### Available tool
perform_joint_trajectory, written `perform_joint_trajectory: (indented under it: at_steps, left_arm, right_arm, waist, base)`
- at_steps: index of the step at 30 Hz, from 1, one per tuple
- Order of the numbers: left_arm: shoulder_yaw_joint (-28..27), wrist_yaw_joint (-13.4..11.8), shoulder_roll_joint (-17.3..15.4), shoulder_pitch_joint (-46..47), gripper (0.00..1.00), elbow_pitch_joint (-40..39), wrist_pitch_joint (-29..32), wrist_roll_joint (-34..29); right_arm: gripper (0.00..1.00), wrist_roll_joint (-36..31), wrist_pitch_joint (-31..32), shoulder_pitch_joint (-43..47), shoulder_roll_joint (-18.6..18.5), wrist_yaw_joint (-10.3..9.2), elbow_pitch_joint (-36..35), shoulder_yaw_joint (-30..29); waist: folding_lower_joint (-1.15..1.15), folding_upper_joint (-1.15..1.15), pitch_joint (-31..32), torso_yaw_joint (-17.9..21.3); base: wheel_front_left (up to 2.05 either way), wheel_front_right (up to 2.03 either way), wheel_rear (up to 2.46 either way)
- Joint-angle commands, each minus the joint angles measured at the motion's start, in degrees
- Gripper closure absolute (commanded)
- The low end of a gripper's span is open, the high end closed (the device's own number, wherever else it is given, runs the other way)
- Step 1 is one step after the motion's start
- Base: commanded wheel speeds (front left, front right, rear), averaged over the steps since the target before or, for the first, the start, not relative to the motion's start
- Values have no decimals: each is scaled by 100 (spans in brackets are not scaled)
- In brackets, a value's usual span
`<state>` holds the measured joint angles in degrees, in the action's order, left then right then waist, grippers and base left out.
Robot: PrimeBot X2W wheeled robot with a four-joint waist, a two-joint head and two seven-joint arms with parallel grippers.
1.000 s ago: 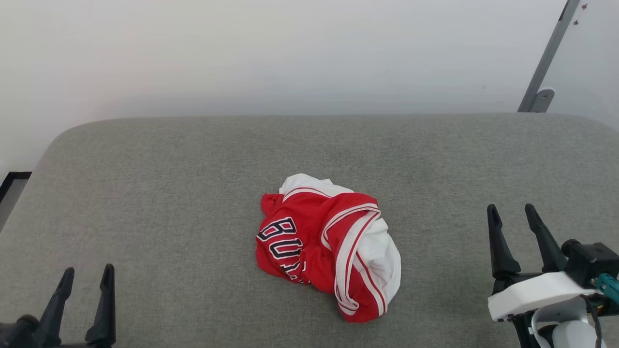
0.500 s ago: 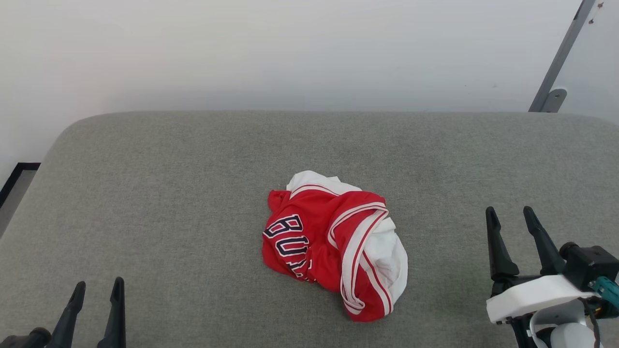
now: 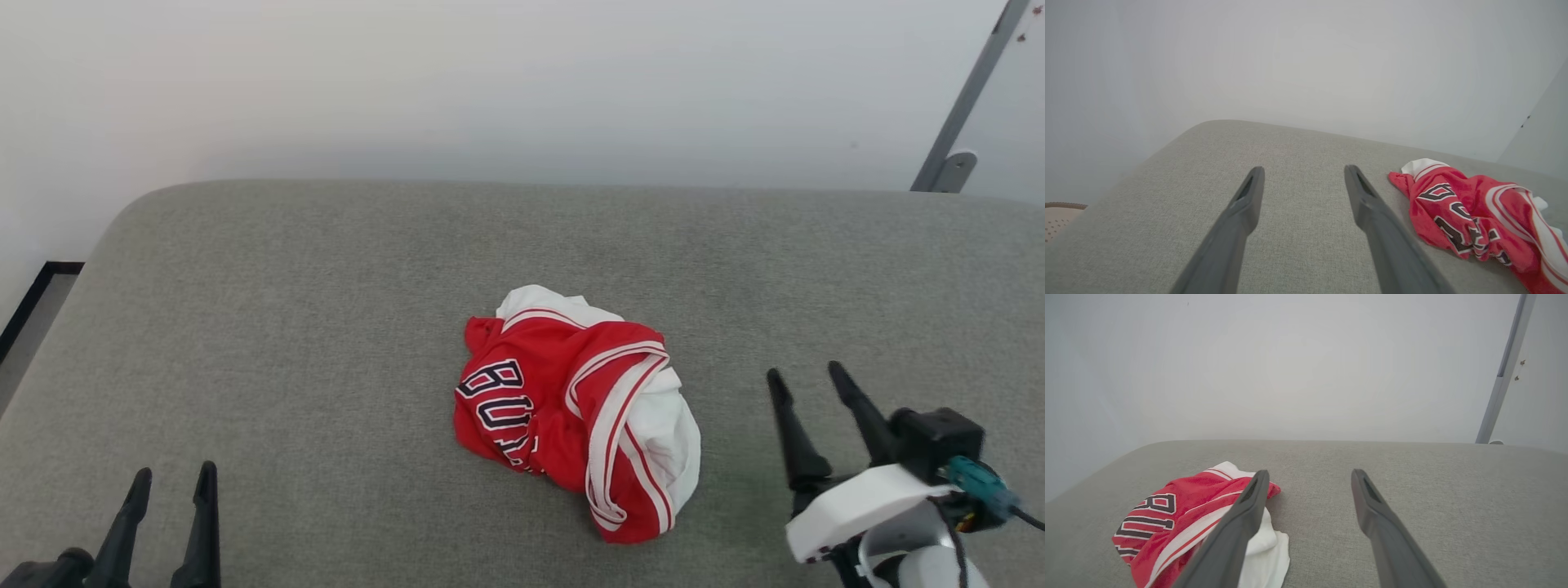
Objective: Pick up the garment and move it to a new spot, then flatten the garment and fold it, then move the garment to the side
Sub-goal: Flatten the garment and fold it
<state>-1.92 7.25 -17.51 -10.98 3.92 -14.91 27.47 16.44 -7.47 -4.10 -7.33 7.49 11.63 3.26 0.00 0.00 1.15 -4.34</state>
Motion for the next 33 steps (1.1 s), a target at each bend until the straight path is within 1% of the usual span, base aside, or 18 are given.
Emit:
perform_joint_trajectory:
  at_steps: [1, 2, 5, 6, 10, 17, 23, 27, 28, 29, 30, 33]
  left_arm:
    - [23, 24, 19, 67, 0, -13, -39, -33]
    - [69, 25, 32, 98, 0, -12, -40, -3]
    - [140, 20, 28, 139, 0, 1, -39, 2]
    - [140, 20, 28, 139, 0, 1, -39, 2]
    - [228, 21, 41, 197, 0, 15, -39, 7]
    - [407, 22, 46, 381, 0, 74, -40, 26]
    - [538, 22, 69, 540, 0, 143, -38, 54]
    - [593, 22, 79, 614, 0, 179, -36, 70]
    - [598, 22, 85, 638, 0, 183, -36, 75]
    - [599, 22, 89, 648, 0, 191, -36, 77]
    - [605, 22, 90, 650, 0, 202, -36, 71]
    - [589, 22, 90, 705, 0, 215, -36, 76]
  right_arm:
    - [0, 54, 82, -41, -34, 0, -16, 114]
    - [0, 76, 203, -84, -96, 0, -30, 332]
    - [0, 189, 406, -147, -139, 0, -32, 630]
    - [0, 189, 406, -147, -139, 0, -32, 630]
    - [0, 376, 766, -285, -230, -1, -16, 1079]
    - [0, 764, 1724, -502, -489, -1, 75, 1864]
    - [0, 817, 2527, -645, -621, 0, 244, 2106]
    - [0, 729, 2792, -777, -577, 0, 405, 2203]
    - [5, 640, 2804, -836, -594, 0, 468, 2230]
    - [91, 588, 2773, -883, -592, -1, 506, 2242]
    - [100, 554, 2744, -909, -563, -1, 557, 2245]
    - [100, 482, 2643, -1016, -499, -1, 623, 2120]
  waist:
    - [0, 0, -10, -49]
    - [0, 0, -21, -99]
    - [0, 0, -47, -187]
    - [0, 0, -47, -187]
    - [0, 0, -118, -304]
    - [0, 0, -290, -563]
    - [0, 0, -433, -779]
    - [0, 0, -506, -870]
    - [0, 0, -523, -885]
    - [0, 0, -539, -899]
    - [0, 0, -554, -907]
    - [0, 0, -588, -905]
  base:
    - [0, 0, 0]
    - [0, 0, 0]
    - [0, 0, 0]
    - [0, 0, 0]
    - [0, 0, 0]
    - [0, 0, 0]
    - [0, 0, 0]
    - [0, 0, 0]
    - [0, 0, 0]
    - [0, 0, 0]
    - [0, 0, 0]
    - [0, 0, 0]
